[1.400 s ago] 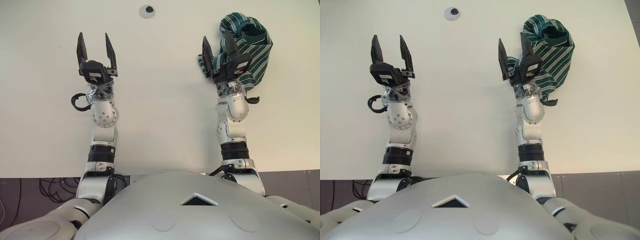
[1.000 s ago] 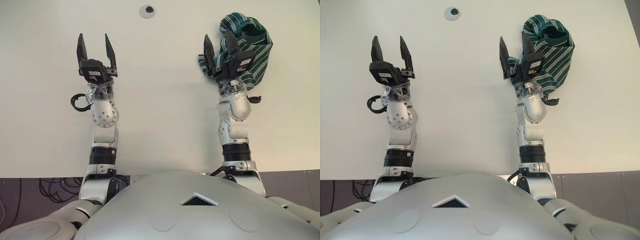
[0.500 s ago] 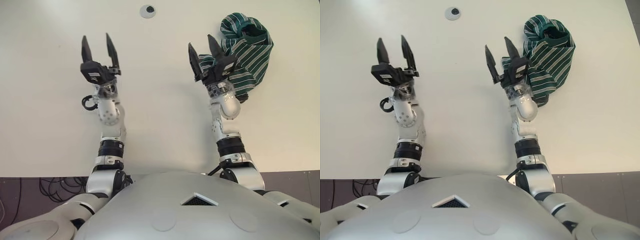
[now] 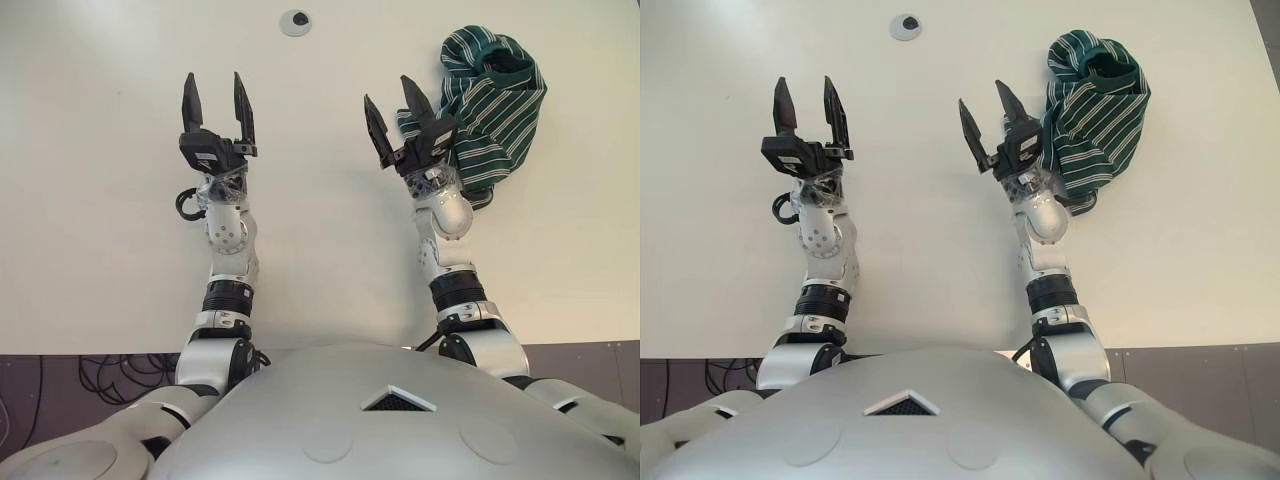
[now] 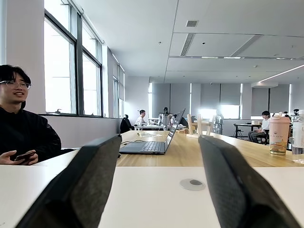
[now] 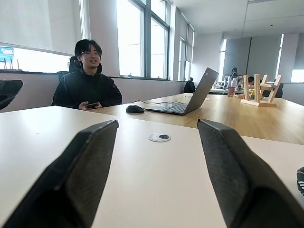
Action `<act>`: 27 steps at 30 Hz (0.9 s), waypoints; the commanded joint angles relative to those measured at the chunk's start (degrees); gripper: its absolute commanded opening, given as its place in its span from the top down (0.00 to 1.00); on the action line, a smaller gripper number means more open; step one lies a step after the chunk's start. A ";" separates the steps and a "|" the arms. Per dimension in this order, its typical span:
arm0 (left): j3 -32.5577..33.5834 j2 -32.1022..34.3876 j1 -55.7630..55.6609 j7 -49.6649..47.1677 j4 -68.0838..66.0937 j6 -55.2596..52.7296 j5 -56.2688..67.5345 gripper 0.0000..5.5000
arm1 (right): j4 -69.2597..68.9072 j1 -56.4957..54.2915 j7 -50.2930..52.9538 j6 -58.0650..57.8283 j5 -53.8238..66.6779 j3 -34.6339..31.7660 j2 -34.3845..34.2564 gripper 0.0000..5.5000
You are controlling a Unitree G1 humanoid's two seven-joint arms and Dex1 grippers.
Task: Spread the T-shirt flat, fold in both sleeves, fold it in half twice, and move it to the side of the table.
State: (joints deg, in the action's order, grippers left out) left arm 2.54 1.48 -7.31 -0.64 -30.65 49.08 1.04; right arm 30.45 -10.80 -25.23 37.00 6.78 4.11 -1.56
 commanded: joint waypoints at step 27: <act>0.13 -1.26 -0.79 -0.93 -0.70 -1.40 -2.26 0.46 | 27.09 -10.00 6.53 0.13 -18.93 -5.44 35.00 0.45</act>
State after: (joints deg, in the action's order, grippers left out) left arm 2.58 0.50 -7.37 -1.34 -30.52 48.25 -1.11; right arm 56.55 -19.83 -16.11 37.08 -11.71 -3.23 32.50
